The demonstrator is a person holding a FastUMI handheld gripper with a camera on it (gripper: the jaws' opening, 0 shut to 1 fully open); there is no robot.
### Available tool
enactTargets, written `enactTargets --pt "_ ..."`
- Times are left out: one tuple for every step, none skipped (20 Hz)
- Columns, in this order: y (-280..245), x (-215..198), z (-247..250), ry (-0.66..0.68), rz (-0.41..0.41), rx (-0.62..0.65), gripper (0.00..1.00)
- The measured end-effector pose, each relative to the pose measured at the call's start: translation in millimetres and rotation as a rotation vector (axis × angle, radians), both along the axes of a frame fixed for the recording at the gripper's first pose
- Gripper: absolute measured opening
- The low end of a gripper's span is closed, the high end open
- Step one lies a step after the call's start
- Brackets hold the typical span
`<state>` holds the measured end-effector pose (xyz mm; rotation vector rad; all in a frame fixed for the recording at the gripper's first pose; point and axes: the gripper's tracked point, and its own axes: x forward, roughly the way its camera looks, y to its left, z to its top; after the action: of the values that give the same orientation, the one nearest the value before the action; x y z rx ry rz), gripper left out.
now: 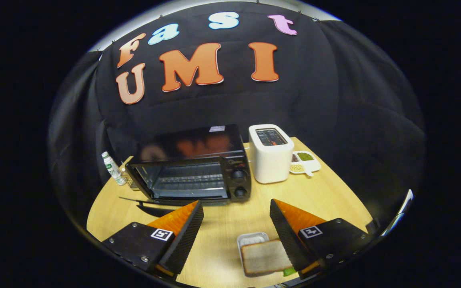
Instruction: Open the toaster oven, put the food inside, and close the toaster oven door.
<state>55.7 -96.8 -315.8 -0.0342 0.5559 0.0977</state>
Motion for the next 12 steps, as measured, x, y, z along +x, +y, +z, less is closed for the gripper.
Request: enactTargets --pt "17 10 -6 0.000 0.017 0.008 0.99" --pt "31 16 -16 0.008 0.038 0.012 0.99" --pt "44 21 -26 0.027 0.059 0.007 0.99" --pt "55 25 -37 0.053 0.076 -0.006 0.99" --pt "64 26 -49 0.085 0.096 -0.018 0.99" --pt "70 23 -61 0.123 0.109 -0.029 0.99" --pt "72 24 -60 0.129 0.117 -0.044 1.00" --pt "72 17 -68 0.152 0.128 -0.046 1.00" --pt "72 12 -73 0.181 0.127 -0.034 0.99" --pt "71 6 -82 0.209 0.123 -0.029 0.99" --pt "70 -2 -94 0.241 0.129 -0.038 1.00" --pt "70 -8 -104 0.248 0.136 -0.054 0.99"
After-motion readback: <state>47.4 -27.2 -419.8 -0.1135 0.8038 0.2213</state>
